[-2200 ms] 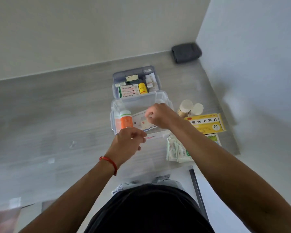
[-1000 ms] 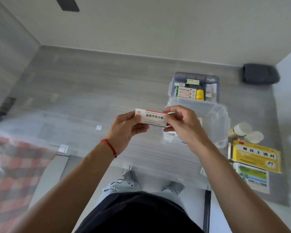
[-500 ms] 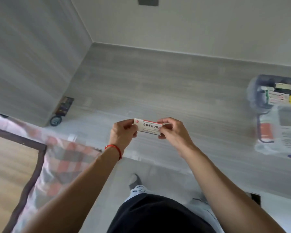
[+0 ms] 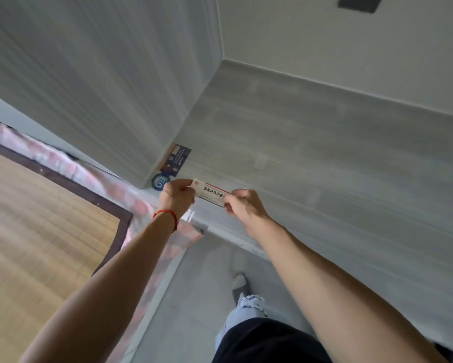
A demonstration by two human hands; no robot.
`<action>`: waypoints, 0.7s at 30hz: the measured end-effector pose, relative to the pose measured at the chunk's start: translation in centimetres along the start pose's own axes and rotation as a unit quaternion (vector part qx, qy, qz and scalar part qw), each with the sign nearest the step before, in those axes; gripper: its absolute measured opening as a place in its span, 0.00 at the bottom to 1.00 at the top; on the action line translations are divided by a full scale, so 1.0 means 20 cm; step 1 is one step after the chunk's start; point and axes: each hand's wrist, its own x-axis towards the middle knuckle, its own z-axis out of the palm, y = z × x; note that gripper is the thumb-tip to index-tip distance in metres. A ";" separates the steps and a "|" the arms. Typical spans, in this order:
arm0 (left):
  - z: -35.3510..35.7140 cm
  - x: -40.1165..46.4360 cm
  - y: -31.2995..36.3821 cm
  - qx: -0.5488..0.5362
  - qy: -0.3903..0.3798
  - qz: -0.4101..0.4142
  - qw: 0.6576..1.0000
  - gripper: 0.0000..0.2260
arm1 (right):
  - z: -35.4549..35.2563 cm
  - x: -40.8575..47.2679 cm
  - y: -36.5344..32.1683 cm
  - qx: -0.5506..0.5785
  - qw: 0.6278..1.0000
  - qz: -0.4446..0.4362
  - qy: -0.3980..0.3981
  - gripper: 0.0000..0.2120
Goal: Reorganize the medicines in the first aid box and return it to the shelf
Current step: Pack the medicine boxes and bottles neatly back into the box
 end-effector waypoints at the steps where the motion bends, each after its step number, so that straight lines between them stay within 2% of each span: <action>1: -0.04 0.04 -0.02 -0.006 -0.016 -0.007 1.000 0.14 | 0.06 0.02 -0.02 -0.005 1.000 -0.002 0.005 0.22; 6: -0.17 0.19 -0.13 -0.017 -0.067 -0.038 0.997 0.10 | 0.25 0.08 -0.08 -0.014 0.999 0.031 0.006 0.25; 9: -0.21 0.26 -0.17 -0.029 -0.079 -0.039 0.996 0.10 | 0.30 0.11 -0.09 0.033 0.999 0.043 0.004 0.23; 13: -0.25 0.31 -0.16 -0.061 -0.087 -0.035 0.994 0.09 | 0.35 0.14 -0.11 0.046 0.997 0.048 0.034 0.16; 16: -0.27 0.31 -0.16 -0.098 -0.117 -0.031 0.988 0.11 | 0.38 0.15 -0.09 0.045 0.995 0.070 0.059 0.21; 21: -0.28 0.29 -0.17 -0.146 -0.131 -0.028 0.980 0.11 | 0.38 0.15 -0.05 0.153 0.985 0.072 0.036 0.11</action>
